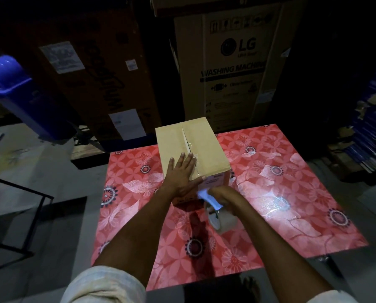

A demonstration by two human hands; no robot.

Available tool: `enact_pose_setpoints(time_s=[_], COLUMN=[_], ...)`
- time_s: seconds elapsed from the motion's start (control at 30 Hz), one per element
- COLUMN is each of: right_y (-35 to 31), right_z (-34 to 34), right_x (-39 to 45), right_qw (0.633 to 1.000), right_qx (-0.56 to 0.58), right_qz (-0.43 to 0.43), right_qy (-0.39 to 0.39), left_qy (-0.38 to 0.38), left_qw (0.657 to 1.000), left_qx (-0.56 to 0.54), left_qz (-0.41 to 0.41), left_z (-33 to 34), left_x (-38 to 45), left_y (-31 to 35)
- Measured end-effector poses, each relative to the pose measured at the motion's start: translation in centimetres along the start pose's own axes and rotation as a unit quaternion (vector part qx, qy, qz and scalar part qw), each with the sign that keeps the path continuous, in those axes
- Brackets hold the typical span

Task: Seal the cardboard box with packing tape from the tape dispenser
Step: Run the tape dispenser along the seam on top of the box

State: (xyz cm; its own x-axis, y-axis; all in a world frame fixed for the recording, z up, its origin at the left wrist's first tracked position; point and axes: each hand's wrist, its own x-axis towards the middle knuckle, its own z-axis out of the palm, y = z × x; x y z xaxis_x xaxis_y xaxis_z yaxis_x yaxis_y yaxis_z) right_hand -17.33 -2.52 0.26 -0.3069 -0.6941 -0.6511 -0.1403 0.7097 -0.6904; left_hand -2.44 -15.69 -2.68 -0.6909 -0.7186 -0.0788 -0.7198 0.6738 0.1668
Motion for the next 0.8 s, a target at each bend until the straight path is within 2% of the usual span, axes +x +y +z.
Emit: enact_pose_setpoints(time_s=[0.07,0.13,0.23,0.47,0.8], right_y=[1.5,4.0,6.3,4.8,7.8], right_z=[0.7,2.4,4.0,3.8,2.2], right_x=[0.5,0.8,0.5,-0.8,-2.5], right_qw=[0.999,0.996,0.992,0.989,0.981], right_qx=[-0.012,-0.084,-0.080,-0.051,-0.057], right_qz=[0.030,0.022,0.033,-0.035,-0.124], right_qy=[-0.041,0.001,0.091,0.136,0.135], left_qy=[0.004,0.012,0.012,-0.013,-0.031], left_qw=[1.000,1.000,1.000,0.999,0.998], left_qx=[0.001,0.007,0.014,0.051,0.060], left_qz=[-0.003,-0.003,-0.003,0.002,0.014], left_z=[0.1,0.1,0.2,-0.1,-0.2], left_x=[-0.1,0.0,0.0,0.0,0.1], left_y=[0.0,0.0,0.1,0.2,0.1])
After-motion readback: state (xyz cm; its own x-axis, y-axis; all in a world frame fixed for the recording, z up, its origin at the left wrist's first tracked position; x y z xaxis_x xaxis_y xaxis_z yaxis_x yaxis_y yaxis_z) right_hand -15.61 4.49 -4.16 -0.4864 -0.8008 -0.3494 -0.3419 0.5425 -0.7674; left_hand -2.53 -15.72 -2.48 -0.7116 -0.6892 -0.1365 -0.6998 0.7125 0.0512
